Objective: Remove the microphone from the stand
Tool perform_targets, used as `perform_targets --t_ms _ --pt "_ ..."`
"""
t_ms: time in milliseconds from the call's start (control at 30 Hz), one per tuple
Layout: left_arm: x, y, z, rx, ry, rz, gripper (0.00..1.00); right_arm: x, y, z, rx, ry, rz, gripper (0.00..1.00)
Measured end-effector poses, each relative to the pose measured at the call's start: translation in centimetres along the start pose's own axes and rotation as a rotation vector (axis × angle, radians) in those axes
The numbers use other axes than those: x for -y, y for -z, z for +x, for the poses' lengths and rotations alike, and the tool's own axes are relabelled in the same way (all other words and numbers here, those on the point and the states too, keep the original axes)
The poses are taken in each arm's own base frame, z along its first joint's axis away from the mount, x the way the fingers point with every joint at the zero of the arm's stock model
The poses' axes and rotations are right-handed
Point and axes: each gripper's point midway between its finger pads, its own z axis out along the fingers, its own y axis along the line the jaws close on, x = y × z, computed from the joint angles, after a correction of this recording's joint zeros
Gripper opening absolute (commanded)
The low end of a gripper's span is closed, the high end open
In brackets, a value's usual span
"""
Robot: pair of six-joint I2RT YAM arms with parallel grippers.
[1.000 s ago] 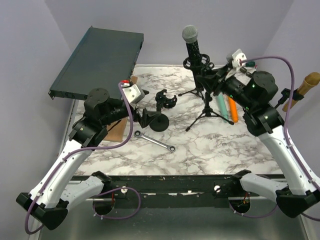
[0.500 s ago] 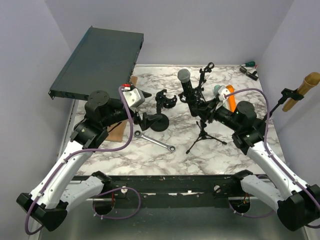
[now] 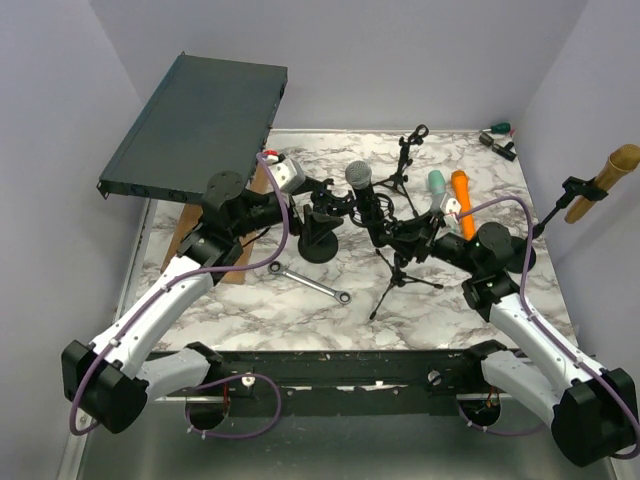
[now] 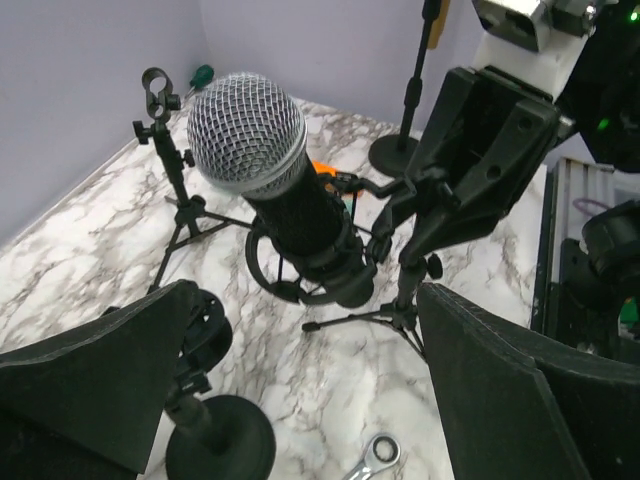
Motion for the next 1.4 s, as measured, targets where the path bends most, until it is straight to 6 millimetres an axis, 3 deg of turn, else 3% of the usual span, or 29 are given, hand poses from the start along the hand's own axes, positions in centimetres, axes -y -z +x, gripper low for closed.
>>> perform_targets --t_ms 267,567,933,1133,1400 --pt "-0.5 -3.4 1.3 0.072 0.110 0.048 0.98 -0.9 0.4 0.7 -0.007 -0.012 -0.058 0.01" --pt "-0.6 -5.2 2.6 0.125 0.158 0.078 0.98 -0.9 0.4 0.8 -0.004 -0.007 -0.074 0.01" --pt "-1.2 -8.2 5.3 0.137 0.387 0.121 0.73 -0.7 0.4 0.8 -0.002 -0.002 -0.073 0.01" --pt "-0.8 -8.8 5.0 0.168 0.457 0.162 0.58 -0.5 0.3 0.8 0.000 0.003 -0.069 0.01" --pt "-0.8 -9.3 5.1 0.173 0.478 0.183 0.14 -0.4 0.3 0.8 0.002 0.006 -0.067 0.01"
